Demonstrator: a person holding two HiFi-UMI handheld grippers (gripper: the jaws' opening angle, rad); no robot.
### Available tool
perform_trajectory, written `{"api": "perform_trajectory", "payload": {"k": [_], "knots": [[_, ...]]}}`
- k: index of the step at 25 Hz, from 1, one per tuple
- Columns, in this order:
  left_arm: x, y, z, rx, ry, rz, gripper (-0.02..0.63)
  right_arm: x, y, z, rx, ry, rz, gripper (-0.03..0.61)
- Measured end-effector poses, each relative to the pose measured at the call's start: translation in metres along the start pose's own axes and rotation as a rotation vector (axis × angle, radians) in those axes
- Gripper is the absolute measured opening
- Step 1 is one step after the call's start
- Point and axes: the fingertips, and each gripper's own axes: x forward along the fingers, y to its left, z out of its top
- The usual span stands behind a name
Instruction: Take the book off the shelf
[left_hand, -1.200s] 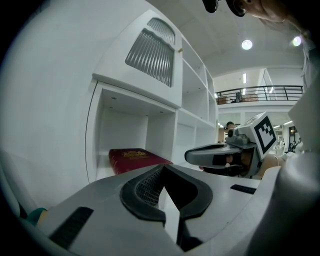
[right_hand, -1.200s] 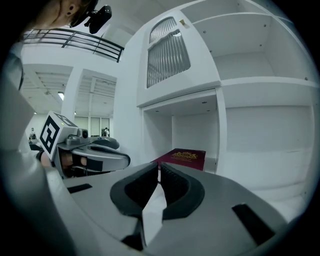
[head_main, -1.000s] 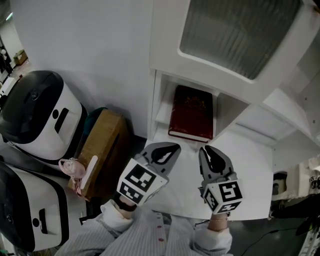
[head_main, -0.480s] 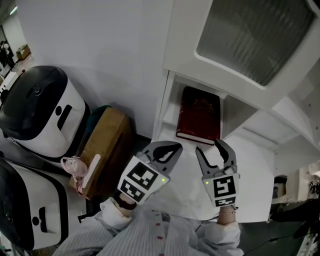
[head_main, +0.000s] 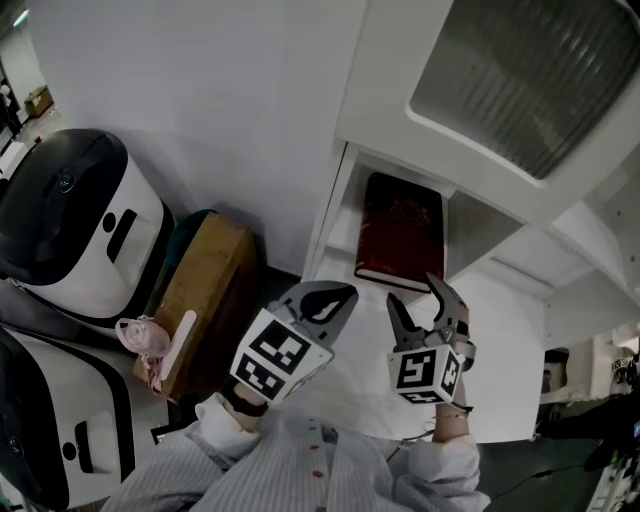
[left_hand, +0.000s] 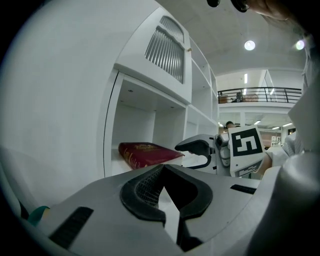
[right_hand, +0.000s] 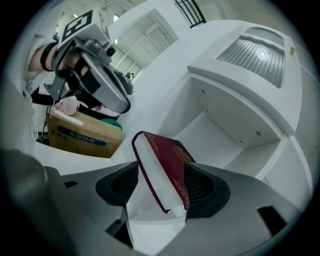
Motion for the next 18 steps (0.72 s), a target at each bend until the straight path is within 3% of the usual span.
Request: {"api": "perform_trajectory", "payload": {"k": [6, 18], "knots": [[0.004, 0.008, -0.011, -0.025, 0.019, -0.014, 0.011, 0.016, 0.004, -0.010, -0.239, 0.088, -0.073, 0.259], [0.009, 0.028, -0.017, -0.038, 0.028, -0.042, 0.009, 0.042, 0.008, -0.019, -0.400, 0.177, -0.141, 0.265]]}}
